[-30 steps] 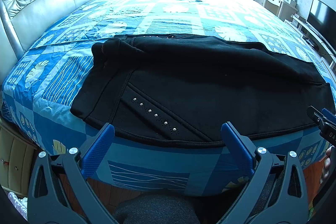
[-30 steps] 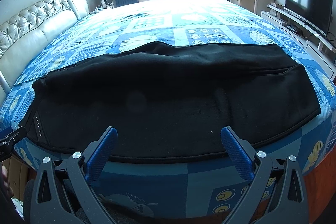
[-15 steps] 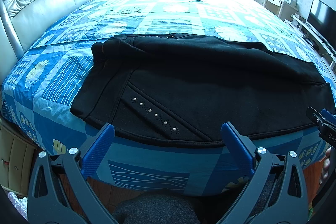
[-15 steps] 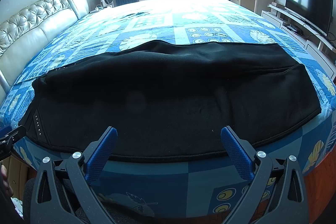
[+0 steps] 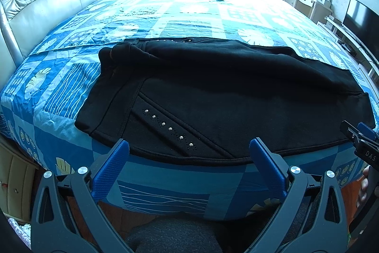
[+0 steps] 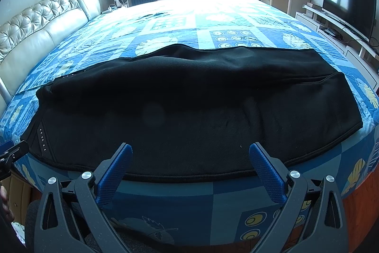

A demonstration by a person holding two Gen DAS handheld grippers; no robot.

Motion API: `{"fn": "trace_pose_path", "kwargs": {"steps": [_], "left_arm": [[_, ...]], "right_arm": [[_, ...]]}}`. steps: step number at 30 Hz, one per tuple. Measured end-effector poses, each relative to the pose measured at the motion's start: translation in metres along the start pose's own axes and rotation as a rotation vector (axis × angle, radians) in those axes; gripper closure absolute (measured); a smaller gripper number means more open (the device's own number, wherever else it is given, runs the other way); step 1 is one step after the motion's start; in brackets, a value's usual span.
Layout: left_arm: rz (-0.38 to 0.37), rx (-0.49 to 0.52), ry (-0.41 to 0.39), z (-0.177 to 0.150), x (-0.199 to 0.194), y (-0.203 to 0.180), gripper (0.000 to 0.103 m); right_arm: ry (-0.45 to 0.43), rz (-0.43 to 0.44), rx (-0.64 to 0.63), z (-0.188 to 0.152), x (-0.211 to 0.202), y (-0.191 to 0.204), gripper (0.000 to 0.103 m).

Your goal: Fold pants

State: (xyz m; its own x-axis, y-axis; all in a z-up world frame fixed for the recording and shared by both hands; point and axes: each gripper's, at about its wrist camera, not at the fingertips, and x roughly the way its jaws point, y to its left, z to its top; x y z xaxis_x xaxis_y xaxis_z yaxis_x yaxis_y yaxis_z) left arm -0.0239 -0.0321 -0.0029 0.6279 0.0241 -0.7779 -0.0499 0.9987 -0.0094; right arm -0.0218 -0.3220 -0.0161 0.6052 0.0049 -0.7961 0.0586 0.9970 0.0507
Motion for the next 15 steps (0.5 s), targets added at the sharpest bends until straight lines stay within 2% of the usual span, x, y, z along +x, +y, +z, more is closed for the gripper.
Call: {"fn": "trace_pose_path", "kwargs": {"steps": [15], "left_arm": [[-0.010, 0.000, -0.005, -0.0007, -0.0025, -0.0026, 0.002]], "right_arm": [[0.012, 0.029, 0.015, 0.0019, -0.0001, -0.0031, 0.005]]}}
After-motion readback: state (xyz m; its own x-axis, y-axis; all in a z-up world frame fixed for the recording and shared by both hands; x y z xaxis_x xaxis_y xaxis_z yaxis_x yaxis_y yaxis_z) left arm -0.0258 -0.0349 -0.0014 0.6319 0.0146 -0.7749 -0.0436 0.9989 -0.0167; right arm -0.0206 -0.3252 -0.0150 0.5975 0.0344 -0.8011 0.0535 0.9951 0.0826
